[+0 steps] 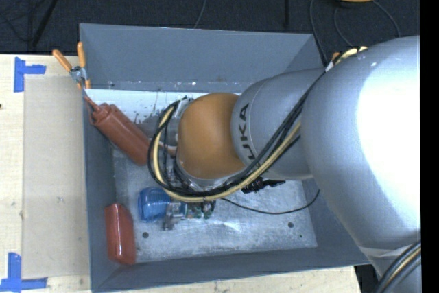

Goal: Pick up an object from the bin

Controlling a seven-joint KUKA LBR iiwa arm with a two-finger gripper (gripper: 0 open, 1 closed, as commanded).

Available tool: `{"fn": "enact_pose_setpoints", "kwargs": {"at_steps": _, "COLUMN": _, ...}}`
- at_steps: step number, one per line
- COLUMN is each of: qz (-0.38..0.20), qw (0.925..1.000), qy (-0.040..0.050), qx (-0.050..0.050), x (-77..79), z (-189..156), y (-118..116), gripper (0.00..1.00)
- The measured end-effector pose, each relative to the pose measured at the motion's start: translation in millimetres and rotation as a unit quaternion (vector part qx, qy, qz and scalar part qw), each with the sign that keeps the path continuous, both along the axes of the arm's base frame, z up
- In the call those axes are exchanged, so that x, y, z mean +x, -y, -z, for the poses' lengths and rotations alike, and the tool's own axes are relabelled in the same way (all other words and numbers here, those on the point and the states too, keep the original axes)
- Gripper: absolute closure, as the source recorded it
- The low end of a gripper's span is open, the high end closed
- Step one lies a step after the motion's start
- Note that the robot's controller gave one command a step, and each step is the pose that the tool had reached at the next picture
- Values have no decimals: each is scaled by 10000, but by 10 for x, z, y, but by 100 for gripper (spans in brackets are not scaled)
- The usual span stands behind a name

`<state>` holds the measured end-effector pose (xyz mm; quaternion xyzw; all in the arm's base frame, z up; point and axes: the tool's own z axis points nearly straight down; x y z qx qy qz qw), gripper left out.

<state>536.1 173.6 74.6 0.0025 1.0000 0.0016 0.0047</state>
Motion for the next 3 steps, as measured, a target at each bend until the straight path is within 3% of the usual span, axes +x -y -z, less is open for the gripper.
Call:
{"fn": "enact_pose_setpoints", "kwargs": {"at_steps": 1, "qz": -33, "qw": 10000, "qy": -90, "qx": -27, "x": -132, "z": -453, "y": 161, "gripper": 100}}
{"fn": "enact_pose_setpoints", "kwargs": {"at_steps": 2, "qz": -64, "qw": 10000, "qy": -63, "qx": -30, "x": -278, "z": -946, "y": -151, "gripper": 100}}
{"fn": "enact_pose_setpoints", "kwargs": {"at_steps": 3, "qz": -15, "qw": 10000, "qy": -69, "qx": -17, "x": -392, "z": -1482, "y": -175, "gripper": 100}}
